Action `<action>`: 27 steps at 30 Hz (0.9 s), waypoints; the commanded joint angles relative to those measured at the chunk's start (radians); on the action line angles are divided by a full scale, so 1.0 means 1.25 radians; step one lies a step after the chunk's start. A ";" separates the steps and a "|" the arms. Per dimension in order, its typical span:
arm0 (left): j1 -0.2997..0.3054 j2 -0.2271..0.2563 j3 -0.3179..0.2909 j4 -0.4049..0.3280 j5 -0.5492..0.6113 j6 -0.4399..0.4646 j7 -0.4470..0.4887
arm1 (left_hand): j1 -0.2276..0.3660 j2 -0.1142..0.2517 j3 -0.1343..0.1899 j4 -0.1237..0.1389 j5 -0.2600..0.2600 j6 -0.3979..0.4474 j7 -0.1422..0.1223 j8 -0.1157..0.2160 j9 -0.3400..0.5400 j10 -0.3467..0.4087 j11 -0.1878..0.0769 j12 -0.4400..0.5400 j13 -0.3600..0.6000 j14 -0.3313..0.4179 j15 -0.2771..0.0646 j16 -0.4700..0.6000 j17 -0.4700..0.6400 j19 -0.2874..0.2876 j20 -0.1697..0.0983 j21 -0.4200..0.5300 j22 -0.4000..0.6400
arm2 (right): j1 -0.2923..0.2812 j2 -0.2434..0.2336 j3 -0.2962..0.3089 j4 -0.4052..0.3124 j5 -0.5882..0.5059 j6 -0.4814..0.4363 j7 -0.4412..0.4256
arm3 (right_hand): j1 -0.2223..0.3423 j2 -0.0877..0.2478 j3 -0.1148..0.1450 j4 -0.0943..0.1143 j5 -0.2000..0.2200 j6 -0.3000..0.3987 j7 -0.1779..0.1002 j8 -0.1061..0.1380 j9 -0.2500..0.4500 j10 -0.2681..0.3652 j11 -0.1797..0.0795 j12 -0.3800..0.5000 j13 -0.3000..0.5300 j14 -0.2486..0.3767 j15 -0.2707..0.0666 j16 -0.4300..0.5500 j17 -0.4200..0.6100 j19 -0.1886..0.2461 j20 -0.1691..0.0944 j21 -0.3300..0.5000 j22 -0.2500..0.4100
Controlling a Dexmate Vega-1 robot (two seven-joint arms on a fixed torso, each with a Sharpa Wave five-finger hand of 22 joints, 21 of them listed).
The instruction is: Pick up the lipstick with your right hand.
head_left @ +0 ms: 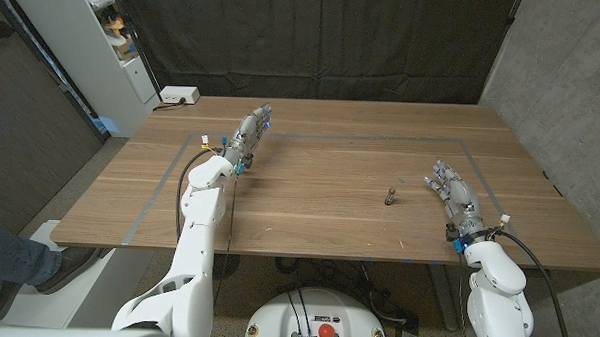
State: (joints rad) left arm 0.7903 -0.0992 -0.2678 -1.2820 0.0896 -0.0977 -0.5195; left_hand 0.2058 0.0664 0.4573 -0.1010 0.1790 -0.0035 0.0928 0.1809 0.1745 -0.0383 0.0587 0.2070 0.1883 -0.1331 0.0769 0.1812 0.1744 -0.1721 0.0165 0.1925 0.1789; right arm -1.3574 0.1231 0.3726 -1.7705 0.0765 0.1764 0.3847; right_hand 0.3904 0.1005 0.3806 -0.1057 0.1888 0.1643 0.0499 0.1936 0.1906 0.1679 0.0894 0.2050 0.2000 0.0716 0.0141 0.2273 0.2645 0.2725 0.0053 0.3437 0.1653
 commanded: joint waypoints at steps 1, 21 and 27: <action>-0.003 0.001 0.005 -0.003 0.005 0.003 -0.002 | 0.002 0.007 0.002 -0.004 -0.001 0.004 0.002 0.005 0.003 0.004 0.001 0.003 0.004 -0.002 -0.003 0.003 0.003 -0.007 0.005 0.004 0.002 | -0.025 0.007 -0.004 -0.013 -0.017 0.012 -0.008 | 0.019 -0.001 0.003 -0.012 0.006 0.002 -0.003 0.005 0.003 0.004 -0.006 0.002 0.002 0.005 -0.002 -0.003 -0.002 0.006 0.000 -0.003 0.001; -0.011 0.000 0.008 0.007 0.008 0.003 0.001 | 0.003 0.008 0.001 -0.005 -0.001 0.004 0.002 0.005 0.003 0.003 0.002 0.003 0.004 -0.002 -0.002 0.003 0.003 -0.009 0.009 0.004 0.002 | -0.051 -0.001 -0.013 -0.037 -0.107 0.067 -0.039 | 0.082 -0.038 0.011 -0.057 0.012 0.001 -0.008 0.006 0.002 0.004 -0.012 0.000 0.001 0.008 -0.004 -0.011 -0.021 0.012 0.000 -0.023 0.001; -0.016 0.000 0.010 0.015 0.009 0.001 0.002 | 0.003 0.009 0.001 -0.005 -0.001 0.004 0.002 0.005 0.003 0.003 0.002 0.003 0.004 -0.002 -0.002 0.003 0.003 -0.010 0.010 0.004 0.002 | -0.063 -0.001 -0.016 -0.046 -0.143 0.083 -0.052 | 0.097 -0.059 0.009 -0.063 0.018 -0.002 -0.010 0.006 0.002 0.003 -0.015 -0.001 0.001 0.008 -0.005 -0.013 -0.025 0.014 0.000 -0.029 0.001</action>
State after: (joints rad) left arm 0.7799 -0.0988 -0.2591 -1.2779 0.0977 -0.0938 -0.5199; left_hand 0.2058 0.0663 0.4547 -0.1035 0.1790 -0.0036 0.0928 0.1809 0.1745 -0.0383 0.0587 0.2070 0.1883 -0.1331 0.0769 0.1812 0.1744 -0.1720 0.0237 0.1925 0.1789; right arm -1.4153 0.1255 0.3585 -1.8101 -0.0296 0.2458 0.3455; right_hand 0.4995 0.0334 0.3918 -0.1740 0.2035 0.1588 0.0445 0.1936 0.1908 0.1695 0.0803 0.2050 0.2002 0.0770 0.0087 0.2128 0.2326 0.2852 0.0036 0.3104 0.1627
